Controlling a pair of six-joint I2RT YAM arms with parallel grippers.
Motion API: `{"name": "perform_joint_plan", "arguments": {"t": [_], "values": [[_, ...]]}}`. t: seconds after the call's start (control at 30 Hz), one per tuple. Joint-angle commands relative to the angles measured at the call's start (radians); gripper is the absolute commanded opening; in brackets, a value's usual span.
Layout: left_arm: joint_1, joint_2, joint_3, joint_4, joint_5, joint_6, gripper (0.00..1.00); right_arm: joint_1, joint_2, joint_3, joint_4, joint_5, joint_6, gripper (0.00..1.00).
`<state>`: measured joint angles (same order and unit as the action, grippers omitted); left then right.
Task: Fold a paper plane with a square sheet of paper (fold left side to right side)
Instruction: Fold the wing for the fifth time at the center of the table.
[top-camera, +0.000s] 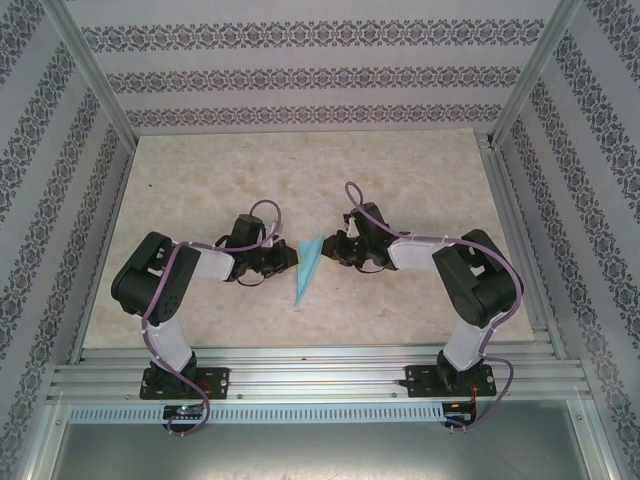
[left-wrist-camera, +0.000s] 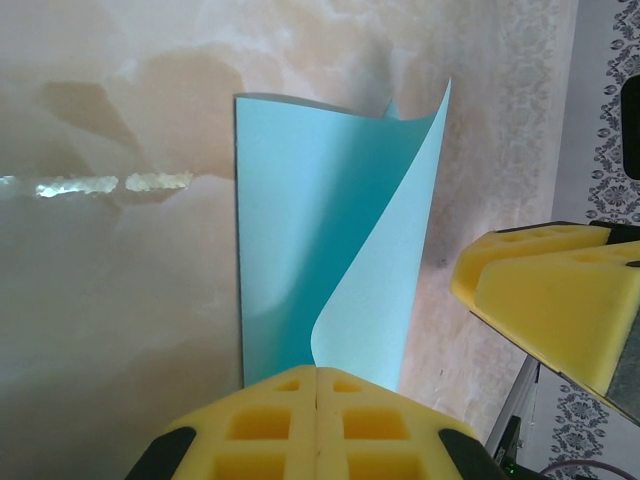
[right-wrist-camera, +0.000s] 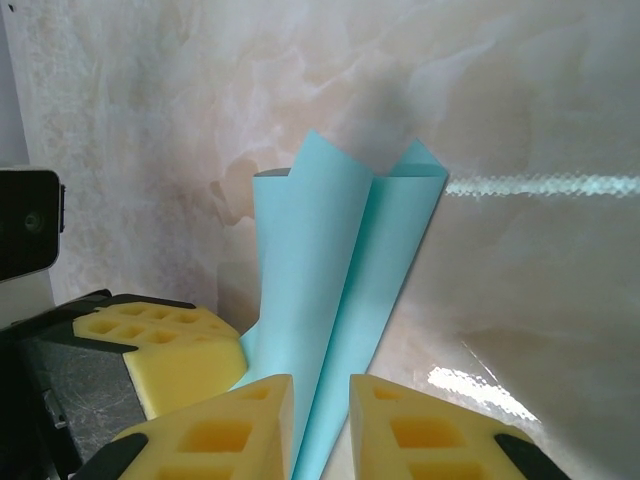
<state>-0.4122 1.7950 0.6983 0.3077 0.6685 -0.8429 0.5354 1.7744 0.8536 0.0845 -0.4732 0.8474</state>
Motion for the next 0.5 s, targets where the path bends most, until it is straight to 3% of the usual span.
{"name": "perform_joint_plan", "arguments": {"t": [0.0, 0.47], "values": [[0.013, 0.024, 0.003, 0.045, 0.009, 0.013, 0.0, 0.015, 0.007, 0.005, 0.041, -0.022, 0.009, 0.22], [0.013, 0.05, 0.017, 0.056, 0.003, 0.004, 0.0, 0.07, 0.014, 0.002, 0.081, -0.024, 0.039, 0.22]]}}
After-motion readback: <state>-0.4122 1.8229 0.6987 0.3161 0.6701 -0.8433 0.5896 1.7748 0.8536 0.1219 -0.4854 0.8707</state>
